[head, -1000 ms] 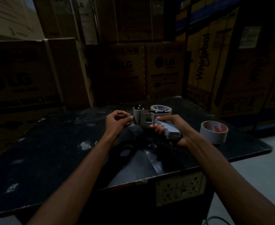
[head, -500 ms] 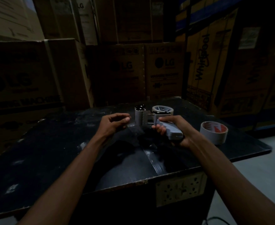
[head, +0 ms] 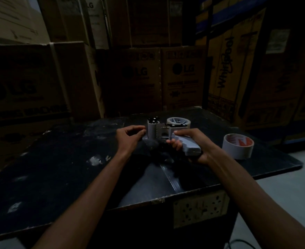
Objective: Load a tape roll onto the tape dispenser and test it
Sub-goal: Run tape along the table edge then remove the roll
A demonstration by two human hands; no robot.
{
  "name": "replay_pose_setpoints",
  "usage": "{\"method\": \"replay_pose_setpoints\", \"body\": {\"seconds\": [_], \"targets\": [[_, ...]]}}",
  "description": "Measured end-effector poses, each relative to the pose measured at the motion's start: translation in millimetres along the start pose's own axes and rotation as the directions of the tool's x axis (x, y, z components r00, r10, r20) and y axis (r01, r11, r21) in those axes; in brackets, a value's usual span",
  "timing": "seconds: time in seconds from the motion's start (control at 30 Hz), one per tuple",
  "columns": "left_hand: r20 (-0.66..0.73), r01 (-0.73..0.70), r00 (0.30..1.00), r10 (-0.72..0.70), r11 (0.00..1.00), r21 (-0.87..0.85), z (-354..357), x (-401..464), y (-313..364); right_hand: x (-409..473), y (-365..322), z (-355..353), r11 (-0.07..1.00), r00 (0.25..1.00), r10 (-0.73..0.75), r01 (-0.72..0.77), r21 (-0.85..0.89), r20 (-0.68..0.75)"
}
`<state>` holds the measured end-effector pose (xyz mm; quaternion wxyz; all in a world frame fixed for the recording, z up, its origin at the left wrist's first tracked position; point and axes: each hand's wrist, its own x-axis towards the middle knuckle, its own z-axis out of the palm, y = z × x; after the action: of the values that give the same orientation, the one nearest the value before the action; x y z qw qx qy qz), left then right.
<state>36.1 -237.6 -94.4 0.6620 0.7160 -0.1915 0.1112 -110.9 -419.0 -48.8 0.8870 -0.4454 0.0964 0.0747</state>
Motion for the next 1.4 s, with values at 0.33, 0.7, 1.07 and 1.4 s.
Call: {"method": "replay_pose_setpoints", "body": {"seconds": [0.33,0.7,1.07,1.4], "targets": [[0.055,-0.015,0.998,0.015,1.000,-0.005,4,-4,4,4,3,-2,1.000,1.000,-0.001,0.001,-0.008,-0.018],[0.179,0.183,0.975,-0.135,0.940,-0.287,0,7,7,8,-3,1,0.999,0.999,-0.019,0.018,0.037,0.034],[0.297,0.282,0.932,-0.208,0.930,-0.234,-23,28,8,18,-7,-6,0.999,0.997,0.043,-0.044,0.012,0.062],[0.278,0.183,0.951,-0.137,0.972,-0.148,-35,28,7,26,-11,-8,0.999,0.997,0.044,-0.044,0.003,0.070]]}}
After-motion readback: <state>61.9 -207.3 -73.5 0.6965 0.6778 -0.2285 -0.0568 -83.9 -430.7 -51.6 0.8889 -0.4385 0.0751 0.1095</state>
